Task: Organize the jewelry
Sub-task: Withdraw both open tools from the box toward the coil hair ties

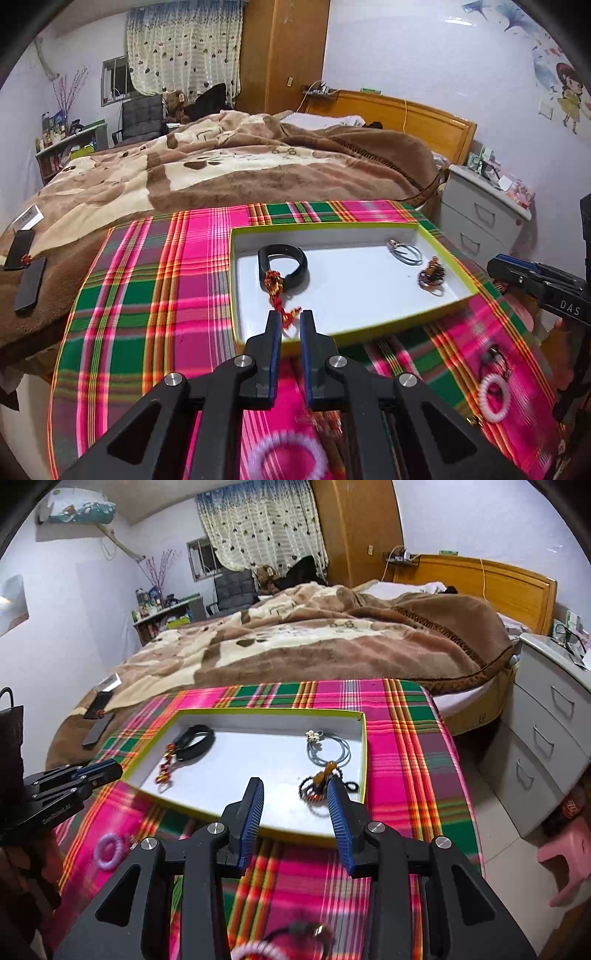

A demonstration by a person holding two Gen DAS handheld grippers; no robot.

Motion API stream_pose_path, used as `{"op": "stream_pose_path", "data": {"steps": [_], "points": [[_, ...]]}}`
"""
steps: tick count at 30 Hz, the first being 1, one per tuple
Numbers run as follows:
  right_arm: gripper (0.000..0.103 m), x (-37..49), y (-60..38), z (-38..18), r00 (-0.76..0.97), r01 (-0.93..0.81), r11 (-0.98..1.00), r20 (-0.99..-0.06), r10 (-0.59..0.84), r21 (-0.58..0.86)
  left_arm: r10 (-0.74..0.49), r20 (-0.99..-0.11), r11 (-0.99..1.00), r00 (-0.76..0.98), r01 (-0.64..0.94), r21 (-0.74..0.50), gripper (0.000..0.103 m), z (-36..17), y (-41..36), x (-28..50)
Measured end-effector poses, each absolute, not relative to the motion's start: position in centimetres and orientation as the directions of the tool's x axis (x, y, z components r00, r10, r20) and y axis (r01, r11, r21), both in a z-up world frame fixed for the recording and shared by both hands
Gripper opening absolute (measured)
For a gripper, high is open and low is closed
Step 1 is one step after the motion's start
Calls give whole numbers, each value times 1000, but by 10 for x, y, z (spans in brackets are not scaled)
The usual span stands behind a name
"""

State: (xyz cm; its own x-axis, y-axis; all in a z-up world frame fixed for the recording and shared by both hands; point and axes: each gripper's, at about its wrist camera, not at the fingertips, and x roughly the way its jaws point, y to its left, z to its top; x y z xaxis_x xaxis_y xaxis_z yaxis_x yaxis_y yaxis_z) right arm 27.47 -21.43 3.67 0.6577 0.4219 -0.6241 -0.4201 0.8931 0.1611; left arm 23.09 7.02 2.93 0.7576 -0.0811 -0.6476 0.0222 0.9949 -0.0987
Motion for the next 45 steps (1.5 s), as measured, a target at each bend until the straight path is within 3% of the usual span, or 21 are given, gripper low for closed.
{"op": "stream_pose_path", "data": {"steps": [25, 45], "points": [[37, 101, -237, 33, 706, -437, 889, -561, 432, 135, -84, -549, 995, 832, 44, -86, 9, 38, 26, 60], [37, 93, -237, 16, 692, -418, 901, -601, 400, 118, -78, -582, 996, 809, 36, -83, 9, 23, 29, 53]]}}
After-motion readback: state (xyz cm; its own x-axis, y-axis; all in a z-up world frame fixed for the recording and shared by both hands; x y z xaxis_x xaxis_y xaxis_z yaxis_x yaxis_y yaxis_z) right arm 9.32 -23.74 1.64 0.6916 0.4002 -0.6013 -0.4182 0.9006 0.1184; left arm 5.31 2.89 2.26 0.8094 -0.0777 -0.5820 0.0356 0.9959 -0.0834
